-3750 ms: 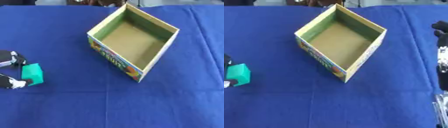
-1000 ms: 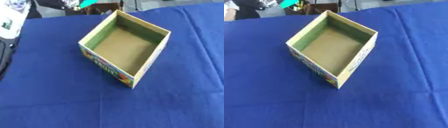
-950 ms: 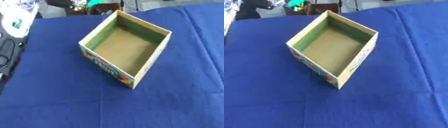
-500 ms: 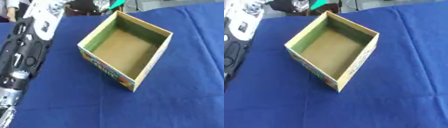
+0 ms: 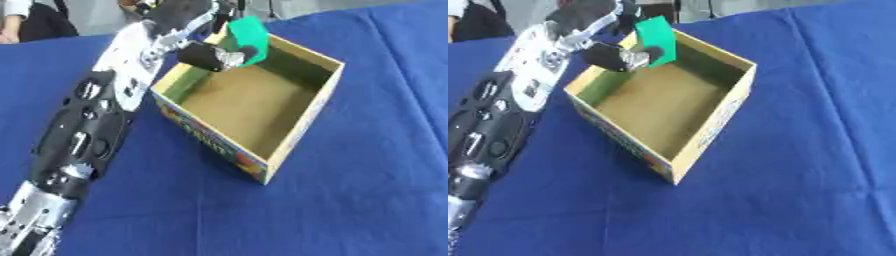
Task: Pick up objects on the table and place them in the box.
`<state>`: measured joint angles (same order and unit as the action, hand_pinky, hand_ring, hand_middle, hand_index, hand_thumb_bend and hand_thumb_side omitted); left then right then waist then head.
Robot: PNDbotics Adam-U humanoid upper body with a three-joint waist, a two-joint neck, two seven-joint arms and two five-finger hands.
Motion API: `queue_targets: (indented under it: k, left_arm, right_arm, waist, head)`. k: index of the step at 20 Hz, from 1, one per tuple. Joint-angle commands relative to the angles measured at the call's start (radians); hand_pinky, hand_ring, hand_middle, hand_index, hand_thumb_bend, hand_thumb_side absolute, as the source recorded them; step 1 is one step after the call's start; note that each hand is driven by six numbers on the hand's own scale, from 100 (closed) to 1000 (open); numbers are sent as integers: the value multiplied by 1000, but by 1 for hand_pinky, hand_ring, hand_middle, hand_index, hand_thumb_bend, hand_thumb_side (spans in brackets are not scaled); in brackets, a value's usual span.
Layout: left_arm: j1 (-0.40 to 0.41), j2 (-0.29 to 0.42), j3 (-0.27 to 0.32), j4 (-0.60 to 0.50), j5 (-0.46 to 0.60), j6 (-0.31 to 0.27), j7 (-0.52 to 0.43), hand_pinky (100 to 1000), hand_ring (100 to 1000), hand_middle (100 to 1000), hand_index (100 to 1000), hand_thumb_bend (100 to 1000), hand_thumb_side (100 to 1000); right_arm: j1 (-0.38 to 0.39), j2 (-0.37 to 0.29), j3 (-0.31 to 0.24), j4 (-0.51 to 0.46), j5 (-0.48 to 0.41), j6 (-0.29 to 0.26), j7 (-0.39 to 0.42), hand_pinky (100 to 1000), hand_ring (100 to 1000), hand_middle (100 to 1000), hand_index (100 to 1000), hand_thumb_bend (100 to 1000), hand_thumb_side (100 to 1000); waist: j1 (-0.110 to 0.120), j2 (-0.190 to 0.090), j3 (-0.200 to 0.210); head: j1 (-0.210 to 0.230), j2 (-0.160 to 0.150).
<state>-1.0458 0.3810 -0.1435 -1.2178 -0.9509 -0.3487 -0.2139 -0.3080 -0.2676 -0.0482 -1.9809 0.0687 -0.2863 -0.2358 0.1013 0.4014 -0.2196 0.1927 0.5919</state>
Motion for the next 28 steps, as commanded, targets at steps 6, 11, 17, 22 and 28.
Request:
queue_targets:
  k: [6, 11, 17, 22, 28]
  left_arm:
    - [7, -28, -12, 65, 18, -43, -57, 253, 293, 323, 487, 100, 763]
    - [10, -38, -13, 93, 36, -55, -76, 300, 339, 341, 513, 100, 766]
    - [21, -40, -12, 104, 53, -63, -147, 461, 499, 551, 789, 310, 890]
    - [29, -27, 8, 81, 60, -47, -189, 647, 757, 822, 1000, 525, 1000]
    - [59, 2, 56, -7, 80, 6, -99, 637, 748, 787, 960, 628, 1000]
  right_arm:
    - [-13, -3, 5, -19, 5, 0, -19, 892, 900, 737, 830, 100, 771]
    - [-14, 0, 9, -19, 11, 1, -16, 893, 900, 736, 830, 100, 772]
    - [-13, 0, 8, -19, 12, 1, -17, 892, 900, 736, 829, 100, 772]
    - [-6, -3, 6, -19, 10, 1, -20, 892, 899, 737, 829, 100, 772]
    - [12, -5, 0, -19, 12, 3, -27, 891, 898, 737, 829, 100, 772]
  waist:
    - [-12, -12, 0]
    - [-13, -8, -1]
    - [-14, -9, 2]
    - [-19, -17, 12]
    - [-28, -35, 33]
  head:
    - [-4, -9]
    - [-5, -7]
    - [-12, -5]
    - [-18, 2]
    - [-32, 16]
